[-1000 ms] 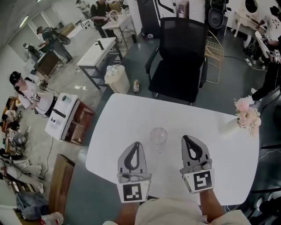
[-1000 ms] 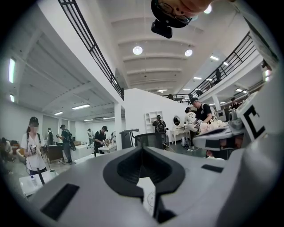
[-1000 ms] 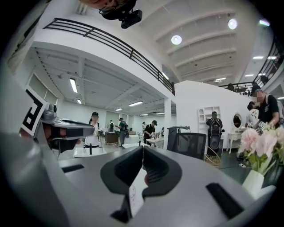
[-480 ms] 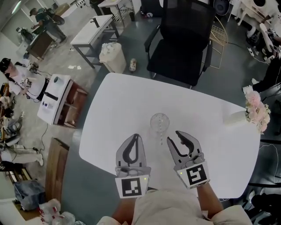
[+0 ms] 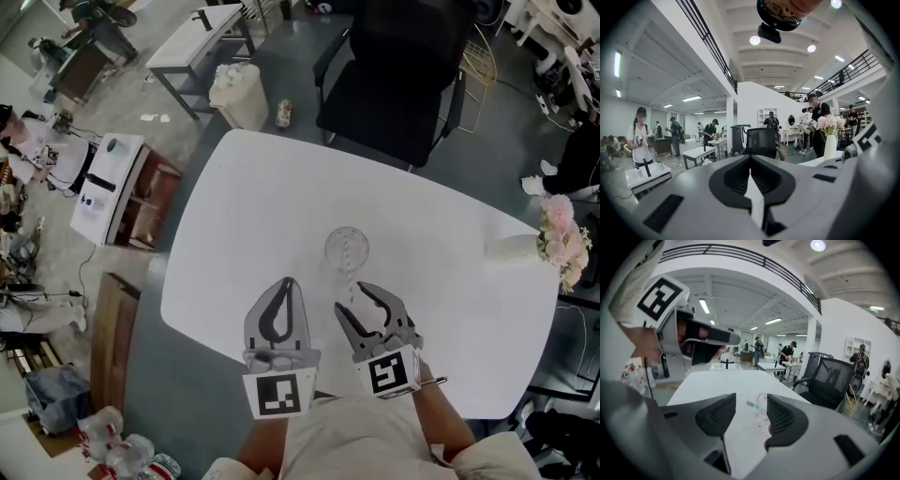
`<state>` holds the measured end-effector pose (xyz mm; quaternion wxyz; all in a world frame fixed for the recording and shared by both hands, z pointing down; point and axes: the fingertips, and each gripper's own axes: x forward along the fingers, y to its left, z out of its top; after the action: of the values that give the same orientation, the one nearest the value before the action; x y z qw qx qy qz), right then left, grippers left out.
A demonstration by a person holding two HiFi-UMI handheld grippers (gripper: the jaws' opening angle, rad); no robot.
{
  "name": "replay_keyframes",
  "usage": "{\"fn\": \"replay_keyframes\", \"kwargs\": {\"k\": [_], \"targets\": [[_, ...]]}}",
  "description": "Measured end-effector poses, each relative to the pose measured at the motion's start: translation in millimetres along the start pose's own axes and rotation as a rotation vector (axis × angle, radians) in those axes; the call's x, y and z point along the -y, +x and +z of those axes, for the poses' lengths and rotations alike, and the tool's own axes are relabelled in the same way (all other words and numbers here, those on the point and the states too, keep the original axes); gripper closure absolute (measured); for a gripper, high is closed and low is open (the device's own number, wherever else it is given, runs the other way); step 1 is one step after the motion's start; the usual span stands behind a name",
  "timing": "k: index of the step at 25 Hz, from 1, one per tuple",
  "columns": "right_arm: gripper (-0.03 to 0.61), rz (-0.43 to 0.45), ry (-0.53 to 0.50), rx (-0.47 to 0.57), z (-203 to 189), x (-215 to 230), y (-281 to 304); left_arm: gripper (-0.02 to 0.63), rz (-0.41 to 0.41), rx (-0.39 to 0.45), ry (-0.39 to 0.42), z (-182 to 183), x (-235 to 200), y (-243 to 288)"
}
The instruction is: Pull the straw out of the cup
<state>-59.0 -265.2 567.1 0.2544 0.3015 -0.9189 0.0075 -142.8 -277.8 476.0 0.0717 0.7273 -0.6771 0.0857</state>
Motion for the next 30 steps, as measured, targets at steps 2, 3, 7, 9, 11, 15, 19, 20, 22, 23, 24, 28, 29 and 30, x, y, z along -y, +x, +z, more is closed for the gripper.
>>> {"fn": "replay_keyframes", "kwargs": {"k": [2, 3, 7, 9, 11, 15, 19, 20, 22, 23, 24, 28, 29, 30], "targets": [[0.374, -0.011, -0.061, -0.027, -9.9, -4.5, 6.3, 0.607, 0.002, -0.005, 0.002, -2.5, -1.5, 0.2], [0.373, -0.013, -0.078, -0.040, -14.6, -6.8, 9.3, 0.607, 0.005, -0.008, -0.001, -3.8, -2.9, -0.1], [0.368, -0.015, -0.096, -0.064, -24.1, -14.1, 18.7, 0.607, 0.015, -0.019, -0.006, -8.6, -9.5, -1.7], [0.369, -0.013, -0.109, -0.064, -24.5, -16.4, 21.7, 0.607, 0.019, -0.024, -0.002, -10.9, -12.7, -2.6], [0.369, -0.015, -0.115, -0.065, -24.7, -16.6, 24.8, 0.607, 0.022, -0.025, -0.002, -12.7, -15.6, -2.9], [0.370, -0.024, -0.120, -0.066, -24.0, -13.8, 29.9, 0.607, 0.025, -0.037, -0.003, -16.1, -18.3, -2.4], [0.412, -0.057, -0.123, -0.057, -20.9, -8.6, 31.1, 0.607, 0.024, -0.031, -0.004, -14.9, -19.2, -1.7], [0.422, -0.066, -0.121, -0.056, -20.4, -7.1, 31.3, 0.607, 0.023, -0.031, -0.005, -14.7, -19.4, -1.5], [0.452, -0.085, -0.120, -0.053, -19.2, -4.3, 31.6, 0.607, 0.023, -0.032, -0.007, -14.9, -19.8, -1.4], [0.464, -0.095, -0.122, -0.050, -18.2, -3.1, 31.7, 0.607, 0.023, -0.032, -0.008, -15.1, -20.3, -1.5], [0.487, -0.108, -0.123, -0.046, -17.0, -1.6, 31.8, 0.607, 0.023, -0.033, -0.009, -15.4, -20.9, -1.7], [0.536, -0.154, -0.129, -0.031, -13.1, 5.0, 31.3, 0.607, 0.024, -0.033, -0.010, -15.4, -23.2, -2.6], [0.539, -0.161, -0.131, -0.030, -12.7, 6.4, 30.5, 0.607, 0.024, -0.033, -0.006, -15.2, -23.0, -2.9], [0.543, -0.167, -0.132, -0.028, -12.2, 8.2, 29.4, 0.607, 0.024, -0.033, -0.002, -14.7, -22.2, -3.2]]}}
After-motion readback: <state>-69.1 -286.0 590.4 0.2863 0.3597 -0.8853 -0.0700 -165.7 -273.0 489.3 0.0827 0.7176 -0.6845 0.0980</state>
